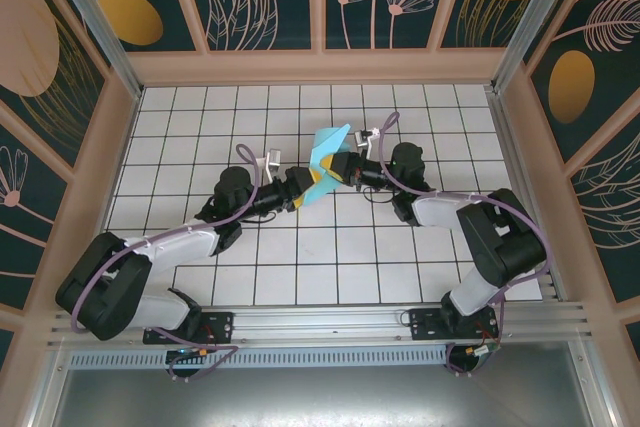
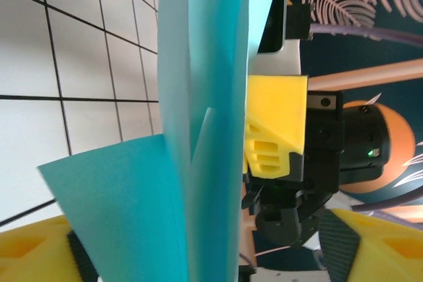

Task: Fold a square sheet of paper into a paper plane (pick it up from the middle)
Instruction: Turn over the paper at the center of the table.

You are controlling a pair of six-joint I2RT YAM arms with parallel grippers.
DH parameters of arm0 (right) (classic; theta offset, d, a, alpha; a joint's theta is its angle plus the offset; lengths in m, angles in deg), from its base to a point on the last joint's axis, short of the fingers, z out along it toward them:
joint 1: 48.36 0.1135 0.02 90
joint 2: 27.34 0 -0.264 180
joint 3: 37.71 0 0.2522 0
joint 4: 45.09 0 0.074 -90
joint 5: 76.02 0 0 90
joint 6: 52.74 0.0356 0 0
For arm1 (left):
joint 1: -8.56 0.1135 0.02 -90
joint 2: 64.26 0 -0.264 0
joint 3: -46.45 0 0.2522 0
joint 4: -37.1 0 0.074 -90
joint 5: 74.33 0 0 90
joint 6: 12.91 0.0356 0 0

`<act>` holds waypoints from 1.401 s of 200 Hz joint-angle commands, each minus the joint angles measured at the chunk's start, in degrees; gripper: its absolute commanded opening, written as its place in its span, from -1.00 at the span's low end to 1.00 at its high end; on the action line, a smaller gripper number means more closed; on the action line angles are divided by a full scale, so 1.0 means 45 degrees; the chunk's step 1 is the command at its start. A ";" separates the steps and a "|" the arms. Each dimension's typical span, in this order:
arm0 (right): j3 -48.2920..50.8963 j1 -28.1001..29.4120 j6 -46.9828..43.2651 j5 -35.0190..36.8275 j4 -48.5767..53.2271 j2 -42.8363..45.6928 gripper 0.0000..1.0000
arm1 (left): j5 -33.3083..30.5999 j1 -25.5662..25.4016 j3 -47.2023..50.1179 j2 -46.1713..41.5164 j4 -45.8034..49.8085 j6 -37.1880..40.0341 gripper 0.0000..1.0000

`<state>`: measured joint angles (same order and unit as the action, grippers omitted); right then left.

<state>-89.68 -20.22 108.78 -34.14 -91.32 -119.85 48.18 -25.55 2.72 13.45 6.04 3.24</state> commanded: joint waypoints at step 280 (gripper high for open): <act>-0.1332 -0.0550 -0.6503 0.8427 1.4084 0.2765 0.25 | -1.5979 -0.2083 -0.8081 0.3761 1.8929 0.7339 -0.80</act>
<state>-95.72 -22.52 80.55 -0.15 -30.45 -107.74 -13.83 -32.19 -29.74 24.09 81.42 36.79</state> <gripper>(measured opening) 0.625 0.094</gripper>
